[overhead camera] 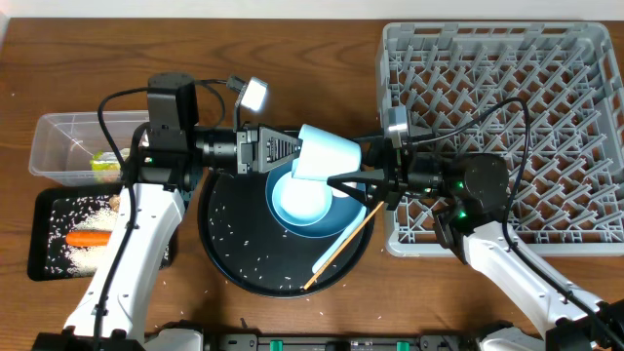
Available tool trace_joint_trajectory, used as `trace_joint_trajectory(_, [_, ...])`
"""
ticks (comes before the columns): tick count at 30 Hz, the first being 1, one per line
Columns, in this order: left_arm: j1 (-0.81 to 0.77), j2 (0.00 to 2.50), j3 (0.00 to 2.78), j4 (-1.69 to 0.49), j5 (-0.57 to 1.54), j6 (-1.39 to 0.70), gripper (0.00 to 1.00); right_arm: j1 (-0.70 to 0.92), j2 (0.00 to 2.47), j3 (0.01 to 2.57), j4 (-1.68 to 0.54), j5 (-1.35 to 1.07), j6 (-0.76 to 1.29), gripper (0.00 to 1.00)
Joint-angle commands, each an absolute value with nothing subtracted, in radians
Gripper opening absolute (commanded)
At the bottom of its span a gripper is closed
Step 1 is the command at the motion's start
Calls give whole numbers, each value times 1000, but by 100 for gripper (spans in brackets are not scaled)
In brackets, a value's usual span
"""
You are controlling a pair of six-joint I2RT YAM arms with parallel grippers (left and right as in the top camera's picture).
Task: Sort waste into correct bins and load items into the dishwasher rack
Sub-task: 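Hold the light-blue cup with both grippers above the round tray, then carry the light-blue cup right with the right gripper into the dish rack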
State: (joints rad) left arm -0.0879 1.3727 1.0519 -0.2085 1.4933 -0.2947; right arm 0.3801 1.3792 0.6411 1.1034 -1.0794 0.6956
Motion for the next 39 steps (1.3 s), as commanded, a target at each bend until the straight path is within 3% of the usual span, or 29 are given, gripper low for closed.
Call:
trace_joint_trajectory(1, [-86,1367,1064,-207,1484,-300,6,371,1377,657,1116,-1081,692,41])
trace_joint_trajectory(9, [-19,1367,1064,-212,1485,-301,6,328,1376,661,1270,-1111,831,31])
trace_joint_trajectory(15, [-39,1367,1055,-276,1483,-300,6,312,1376,662,1269,-1110,840,27])
trace_joint_trajectory(23, [-18,1367,1049,-377,1367,-295,6,181,1376,697,1246,-1161,1035,17])
trace_joint_trajectory(33, [-18,1367,1049,-700,796,-216,6,6,1359,836,929,-1261,1073,8])
trace_joint_trajectory(39, [-18,1367,1049,-733,681,-218,6,-114,1359,925,586,-1203,963,1])
